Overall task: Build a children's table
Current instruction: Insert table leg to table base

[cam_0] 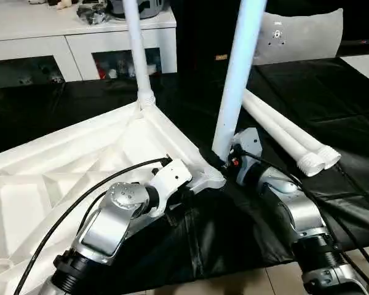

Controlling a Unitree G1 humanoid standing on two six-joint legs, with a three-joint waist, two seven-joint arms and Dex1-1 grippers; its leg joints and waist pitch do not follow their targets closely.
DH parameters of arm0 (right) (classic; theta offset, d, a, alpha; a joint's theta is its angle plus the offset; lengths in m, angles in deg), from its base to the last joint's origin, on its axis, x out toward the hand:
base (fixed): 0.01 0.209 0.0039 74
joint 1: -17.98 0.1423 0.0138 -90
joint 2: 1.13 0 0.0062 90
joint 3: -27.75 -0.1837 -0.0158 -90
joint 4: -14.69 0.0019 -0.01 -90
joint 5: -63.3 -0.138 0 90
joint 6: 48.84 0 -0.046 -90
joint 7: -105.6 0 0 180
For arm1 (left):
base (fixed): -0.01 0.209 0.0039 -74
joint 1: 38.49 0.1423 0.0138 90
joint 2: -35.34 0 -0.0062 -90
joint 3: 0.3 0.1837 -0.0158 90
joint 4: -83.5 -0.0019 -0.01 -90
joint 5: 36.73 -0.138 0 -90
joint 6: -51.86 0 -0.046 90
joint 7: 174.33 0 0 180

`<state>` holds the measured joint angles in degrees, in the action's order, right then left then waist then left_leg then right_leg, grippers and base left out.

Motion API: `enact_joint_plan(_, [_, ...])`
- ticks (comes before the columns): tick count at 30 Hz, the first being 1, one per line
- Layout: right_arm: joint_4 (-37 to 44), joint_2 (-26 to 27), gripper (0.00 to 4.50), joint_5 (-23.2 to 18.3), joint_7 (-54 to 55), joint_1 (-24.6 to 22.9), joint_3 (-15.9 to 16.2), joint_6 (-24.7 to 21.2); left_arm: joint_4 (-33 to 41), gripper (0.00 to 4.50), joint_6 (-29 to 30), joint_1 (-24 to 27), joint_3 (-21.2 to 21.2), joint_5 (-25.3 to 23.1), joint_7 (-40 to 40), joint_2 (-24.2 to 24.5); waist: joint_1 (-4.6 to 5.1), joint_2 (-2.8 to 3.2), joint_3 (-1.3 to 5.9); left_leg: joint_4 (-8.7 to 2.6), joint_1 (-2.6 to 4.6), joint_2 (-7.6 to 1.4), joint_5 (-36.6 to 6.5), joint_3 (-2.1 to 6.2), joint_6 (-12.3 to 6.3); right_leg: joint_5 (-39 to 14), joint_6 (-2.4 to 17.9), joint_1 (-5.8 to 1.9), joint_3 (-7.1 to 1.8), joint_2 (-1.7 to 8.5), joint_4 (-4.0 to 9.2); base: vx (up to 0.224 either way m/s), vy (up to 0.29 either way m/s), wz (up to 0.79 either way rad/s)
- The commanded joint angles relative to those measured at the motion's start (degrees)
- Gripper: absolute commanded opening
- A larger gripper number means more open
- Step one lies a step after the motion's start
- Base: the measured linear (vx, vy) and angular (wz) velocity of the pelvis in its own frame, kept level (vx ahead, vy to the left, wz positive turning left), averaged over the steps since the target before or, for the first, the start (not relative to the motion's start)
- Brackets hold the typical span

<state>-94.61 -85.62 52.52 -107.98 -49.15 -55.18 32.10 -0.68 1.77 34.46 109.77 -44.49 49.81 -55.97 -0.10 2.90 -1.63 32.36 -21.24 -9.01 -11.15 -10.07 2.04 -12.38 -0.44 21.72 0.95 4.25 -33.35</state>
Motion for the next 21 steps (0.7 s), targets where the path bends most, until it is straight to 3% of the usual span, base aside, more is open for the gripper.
enact_joint_plan(1, [-7.6, 0.6, 2.47, 0.8, 1.9, -1.7, 0.3, -4.4, 2.0, 0.00, -1.1, -1.4, 1.4, 0.5, 0.5, -0.2, -0.41, 0.44, 1.68, -4.71, 0.33, -3.69, -19.2, 1.68, -0.03, -11.4, 12.2, -1.35, -1.63, 3.34, 4.41, 0.000, 0.000, 0.00])
enact_joint_plan(3, [-8.1, 0.6, 2.64, 1.1, 1.9, -1.5, 0.3, -3.6, 0.8, 0.00, -2.6, -1.5, 0.9, 0.6, -0.3, -0.3, -0.46, 0.36, 1.73, -4.65, 0.43, -3.68, -19.1, 1.65, 0.11, -11.7, 12.5, -1.26, -1.64, 3.34, 4.51, 0.000, 0.000, 0.00])
enact_joint_plan(13, [-5.2, -2.2, 3.51, 1.2, -2.2, -5.6, 0.1, 1.4, -8.7, 0.00, -13.2, -3.7, -1.0, 2.0, 0.0, 1.8, -2.07, 0.50, 2.43, -3.58, 0.37, -3.55, -10.0, 1.28, -2.93, 1.9, 14.0, -2.07, -1.42, 3.26, 3.16, 0.000, 0.000, 0.00])
enact_joint_plan(15, [-2.9, -3.2, 3.55, -0.1, -4.4, -7.5, -0.3, 2.1, -10.8, 0.00, -15.1, -4.2, -1.0, 2.0, 0.7, 2.5, -2.38, 0.96, 2.46, -3.32, 0.43, -3.48, -9.8, 1.20, -3.65, 2.1, 14.1, -2.13, -1.44, 3.42, 3.16, 0.000, 0.000, 0.00])
enact_joint_plan(21, [0.7, -6.9, 4.21, -1.6, -7.7, -11.1, -2.2, 3.3, -16.3, 0.00, -21.0, -6.1, 0.5, 2.4, 4.6, 4.9, -2.21, 1.07, 2.30, -3.40, 0.35, -3.52, -10.9, 1.27, -4.02, -1.9, 14.2, -2.24, -1.27, 3.44, 3.44, 0.000, 0.000, 0.00])
